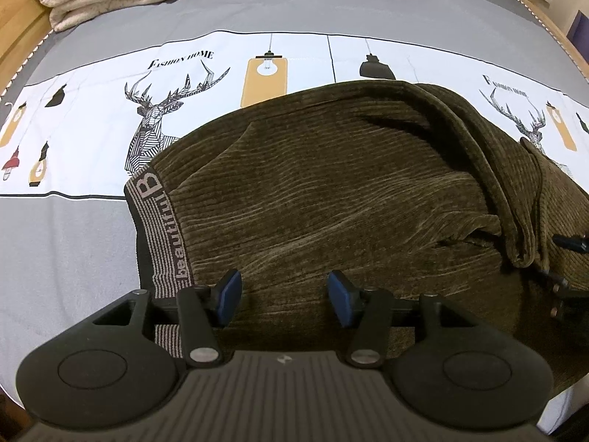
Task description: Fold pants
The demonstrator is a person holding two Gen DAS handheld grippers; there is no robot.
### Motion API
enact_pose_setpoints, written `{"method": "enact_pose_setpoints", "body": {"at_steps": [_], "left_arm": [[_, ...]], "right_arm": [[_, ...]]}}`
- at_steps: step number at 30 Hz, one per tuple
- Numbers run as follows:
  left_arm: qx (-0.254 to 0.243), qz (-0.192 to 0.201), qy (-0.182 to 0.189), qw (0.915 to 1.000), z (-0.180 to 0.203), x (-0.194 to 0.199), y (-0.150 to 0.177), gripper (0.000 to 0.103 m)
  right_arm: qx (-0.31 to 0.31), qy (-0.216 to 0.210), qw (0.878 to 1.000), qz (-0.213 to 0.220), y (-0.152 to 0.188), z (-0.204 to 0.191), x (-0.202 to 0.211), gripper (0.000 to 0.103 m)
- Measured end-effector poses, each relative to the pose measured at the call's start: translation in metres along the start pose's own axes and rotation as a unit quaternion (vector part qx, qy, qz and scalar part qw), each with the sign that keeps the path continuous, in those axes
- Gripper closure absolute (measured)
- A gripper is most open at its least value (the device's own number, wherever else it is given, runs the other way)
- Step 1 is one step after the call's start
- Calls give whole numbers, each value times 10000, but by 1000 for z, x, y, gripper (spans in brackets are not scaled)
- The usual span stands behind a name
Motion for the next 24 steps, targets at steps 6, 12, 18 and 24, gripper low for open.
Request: {"method": "enact_pose_setpoints", "body": {"at_steps": [6,12,18,24], "left_arm": [[-49,13,22,10000,2,1,0,45],[-112,29,45,9999,6,3,2,45],[-155,78,80,9998,7,9,5,45],[-132,120,61,9998,4,15,7,45]], "right_arm": [[-450,-175,9987,133,9,20,11,91],[-1628,-308,9847,543,47,80,42,92],[-3718,-95,9240,887,140,176,81,93],[-6199,1072,7772,152,296,259,95,93]]}}
Point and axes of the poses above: each gripper's, at about its wrist camera, not at the fingertips, and x roughly against the way its jaws point, z to its right, y to its underside, the point moved 1 cm from there along -x, roughly the way its jaws point, and after that the axes turned 13 degrees about y, right-handed, at the moved point
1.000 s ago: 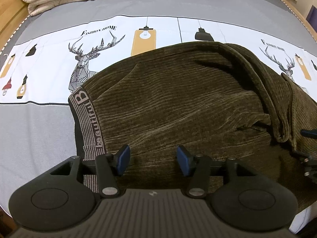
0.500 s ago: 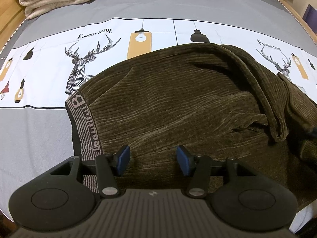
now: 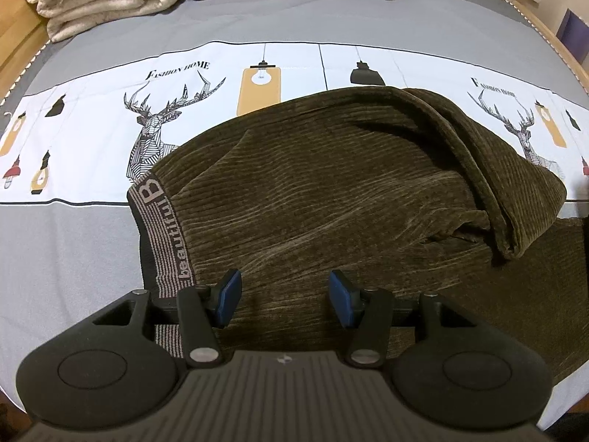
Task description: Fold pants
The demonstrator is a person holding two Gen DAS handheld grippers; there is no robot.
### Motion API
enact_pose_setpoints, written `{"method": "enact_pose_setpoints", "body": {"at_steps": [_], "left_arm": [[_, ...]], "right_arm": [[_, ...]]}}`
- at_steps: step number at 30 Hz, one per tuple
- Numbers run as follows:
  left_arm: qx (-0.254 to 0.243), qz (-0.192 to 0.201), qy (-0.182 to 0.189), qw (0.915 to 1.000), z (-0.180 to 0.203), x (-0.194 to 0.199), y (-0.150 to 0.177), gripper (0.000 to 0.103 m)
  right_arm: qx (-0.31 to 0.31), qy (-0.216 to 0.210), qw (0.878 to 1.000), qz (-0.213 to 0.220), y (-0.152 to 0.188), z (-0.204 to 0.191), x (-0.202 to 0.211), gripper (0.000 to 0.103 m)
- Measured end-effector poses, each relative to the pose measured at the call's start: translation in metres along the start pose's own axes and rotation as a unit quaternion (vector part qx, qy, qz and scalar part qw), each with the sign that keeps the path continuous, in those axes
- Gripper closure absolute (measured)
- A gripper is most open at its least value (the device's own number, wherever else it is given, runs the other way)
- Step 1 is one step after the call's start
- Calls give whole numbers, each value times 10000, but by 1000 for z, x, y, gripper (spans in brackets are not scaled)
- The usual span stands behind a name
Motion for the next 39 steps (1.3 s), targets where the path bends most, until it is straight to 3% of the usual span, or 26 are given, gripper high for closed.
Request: {"method": "enact_pose_setpoints", "body": {"at_steps": [1,3,5,8,15,17,18,20,21,26,30,33,36,39], "left_arm": [[-1,-4,-7,10000,0,0,1,45],[-30,-35,-38,10000,1,0,2,45],[-76,-68,-65,9999,3,-1,4,45],[-150,-120,-101,9998,5,-2,6,45],[-200,-260,-50,9994,8,-6,11,45],[-184,-291,-59,9994,5,-7,13,45],[-180,-301,-75,9994,4,-7,13,45],[-142,-334,-41,9993,0,-7,14,45],[-124,-349,-4,9993,-1,-7,14,45],[-165,-370,10,9992,-1,-10,14,45],[-166,-461,105,9987,-3,-14,16,45],[-307,-710,-30,9970,-11,-24,26,45],[-523,-1121,-282,9919,-23,-38,44,46],[-840,-1843,-604,9774,-40,-56,73,48]], "right_arm": [[-347,507,9981,-98,0,26,-6,94],[-946,1649,9805,-496,6,78,-17,94],[-1262,2299,9609,-891,17,119,-26,94],[-1700,2187,9525,-1264,29,154,-35,95],[-1239,2401,9527,-1394,31,140,-41,94],[-1060,2701,9437,-1591,35,139,-47,95],[-1096,2835,9378,-1678,37,143,-49,103],[-1095,3281,9239,-1637,37,149,-45,103],[-1034,3344,9237,-1558,36,149,-42,103],[-857,2733,9528,-1011,23,122,-31,102],[-217,2029,9779,-460,13,73,-22,82],[344,1535,9872,-249,12,34,-20,76],[803,1214,9891,-202,13,1,-21,76],[1059,1001,9891,-218,13,-23,-23,76]]}}
Point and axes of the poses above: each gripper's, at about its wrist camera, not at the fingertips, and x roughly against the way its jaws point, z to its right, y to its underside, the point moved 1 cm from there along -x, roughly the way its jaws point, and after that the axes turned 13 degrees about y, right-handed, at the moved point
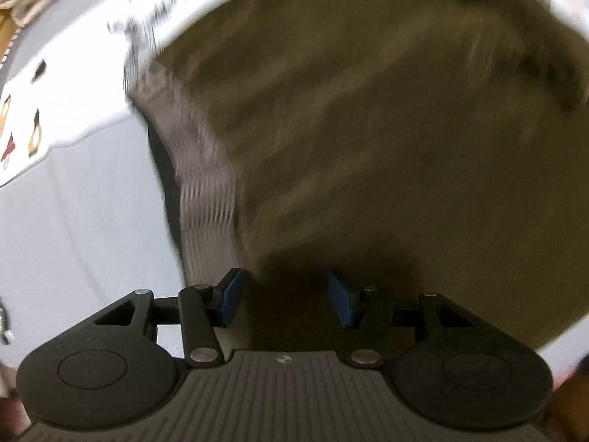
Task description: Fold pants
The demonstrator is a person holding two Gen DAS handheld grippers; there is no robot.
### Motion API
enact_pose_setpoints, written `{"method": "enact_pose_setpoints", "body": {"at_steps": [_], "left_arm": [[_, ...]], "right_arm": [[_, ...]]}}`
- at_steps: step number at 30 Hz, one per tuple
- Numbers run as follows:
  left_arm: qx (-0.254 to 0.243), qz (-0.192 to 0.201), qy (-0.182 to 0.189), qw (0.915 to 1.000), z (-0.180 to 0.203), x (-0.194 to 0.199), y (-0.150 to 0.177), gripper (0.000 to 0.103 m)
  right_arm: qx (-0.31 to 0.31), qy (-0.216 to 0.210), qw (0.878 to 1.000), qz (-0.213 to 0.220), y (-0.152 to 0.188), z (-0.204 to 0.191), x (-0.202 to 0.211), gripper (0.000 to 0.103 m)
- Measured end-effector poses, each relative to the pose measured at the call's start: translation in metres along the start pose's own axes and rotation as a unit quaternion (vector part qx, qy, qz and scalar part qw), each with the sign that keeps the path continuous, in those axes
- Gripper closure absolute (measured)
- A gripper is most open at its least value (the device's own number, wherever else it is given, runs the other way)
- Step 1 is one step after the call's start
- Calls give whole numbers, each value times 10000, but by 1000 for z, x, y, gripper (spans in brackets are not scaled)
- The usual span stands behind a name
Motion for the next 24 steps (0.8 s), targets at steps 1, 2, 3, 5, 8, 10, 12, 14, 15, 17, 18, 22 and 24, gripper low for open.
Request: {"method": "enact_pose_setpoints", "body": {"at_steps": [1,2,3,5,8,10,12,14,15,17,18,22,24], "left_arm": [[-193,-184,-62,9996,-1,-7,9,47],[-428,-166,-91,9989,2,-7,15,47],[-452,-124,-74,9989,1,-4,17,47],[-227,-17,35,9997,-5,2,19,48],[-34,535,244,9983,-8,25,12,46],[140,927,539,9941,-9,40,4,45],[348,1280,762,9882,-7,53,-6,45],[472,1459,828,9847,0,58,-16,45],[522,1522,832,9835,3,61,-21,45],[580,1659,836,9809,11,66,-31,45],[604,1755,851,9789,17,70,-35,45],[636,2257,1001,9669,41,88,-58,46],[454,2545,864,9621,59,99,-64,47]], "right_arm": [[47,-49,10000,0,-2,-5,-1,76],[75,-92,9999,-5,-4,-11,-2,76],[76,-125,9999,-13,-7,-16,-3,76],[30,-201,9998,-26,-12,-26,-2,76],[-47,-336,9994,-46,-18,-39,-5,76],[-58,-418,9991,-33,-20,-47,-2,76],[-6,-505,9987,19,-22,-57,3,76],[79,-553,9984,88,-23,-67,7,76],[110,-579,9982,124,-24,-71,9,76],[122,-645,9977,160,-25,-79,12,76],[104,-676,9975,162,-26,-82,14,76],[46,-816,9965,191,-30,-96,17,76],[44,-887,9958,211,-33,-105,18,76]]}}
Point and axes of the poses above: each gripper's, at about its wrist camera, not at the fingertips, and x roughly against the way its jaws point, z to its right, y to its underside, the point moved 1 cm from there along -x, roughly the way its jaws point, and after that the axes turned 13 degrees about y, right-handed, at the moved point
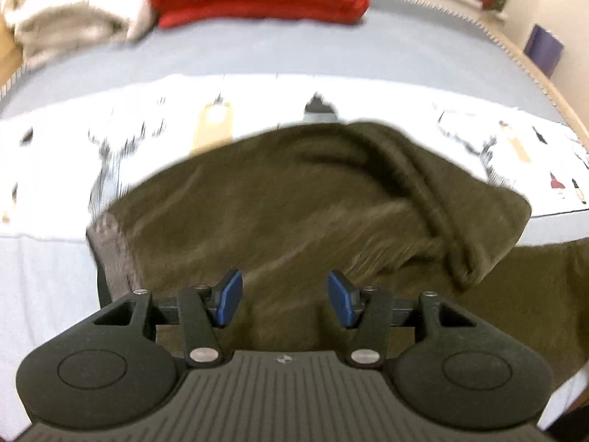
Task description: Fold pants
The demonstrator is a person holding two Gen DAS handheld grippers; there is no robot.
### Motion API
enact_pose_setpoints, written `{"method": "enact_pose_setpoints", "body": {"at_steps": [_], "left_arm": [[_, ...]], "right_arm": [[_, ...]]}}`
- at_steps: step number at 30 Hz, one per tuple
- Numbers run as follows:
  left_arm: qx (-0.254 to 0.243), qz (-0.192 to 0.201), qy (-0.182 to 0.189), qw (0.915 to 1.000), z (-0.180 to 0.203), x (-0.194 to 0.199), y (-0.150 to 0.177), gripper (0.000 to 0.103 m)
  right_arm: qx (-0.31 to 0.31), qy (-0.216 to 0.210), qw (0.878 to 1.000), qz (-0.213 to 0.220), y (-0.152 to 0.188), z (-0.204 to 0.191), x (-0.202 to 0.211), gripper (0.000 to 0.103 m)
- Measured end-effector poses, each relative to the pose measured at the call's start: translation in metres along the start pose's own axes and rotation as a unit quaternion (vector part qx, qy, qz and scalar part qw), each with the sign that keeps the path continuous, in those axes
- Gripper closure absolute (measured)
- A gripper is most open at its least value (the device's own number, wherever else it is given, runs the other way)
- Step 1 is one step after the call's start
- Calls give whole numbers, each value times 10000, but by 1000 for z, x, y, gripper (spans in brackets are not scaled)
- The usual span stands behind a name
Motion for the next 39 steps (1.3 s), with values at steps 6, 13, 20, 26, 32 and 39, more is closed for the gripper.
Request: {"method": "enact_pose_setpoints", "body": {"at_steps": [6,13,20,26,32,39], "left_arm": [[-309,545,172,9979,34,-1,-18,76],[139,836,259,9961,30,-4,-33,89],[745,924,186,9928,19,-12,-50,36],[1040,748,-61,9917,14,-22,-57,6],[1386,736,-99,9876,11,-27,-59,0],[1161,1102,-14,9871,16,-21,-55,1]], "right_arm": [[197,-299,9993,82,-7,-36,-7,76],[431,-763,9959,222,-18,-77,-17,76],[514,-1004,9934,226,-28,-110,-35,76],[446,-1113,9927,131,-34,-132,-58,76],[484,-1348,9895,-181,-38,-157,-92,75],[1197,-1320,9796,-928,-15,-190,-149,54]]}}
Point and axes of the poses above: each gripper's, at about its wrist camera, not at the fingertips, and x roughly against the way its jaws point, z to its right, y to its underside, the point moved 1 cm from there along -x, roughly the way its jaws point, and after that the axes turned 13 degrees about y, right-handed, at the moved point
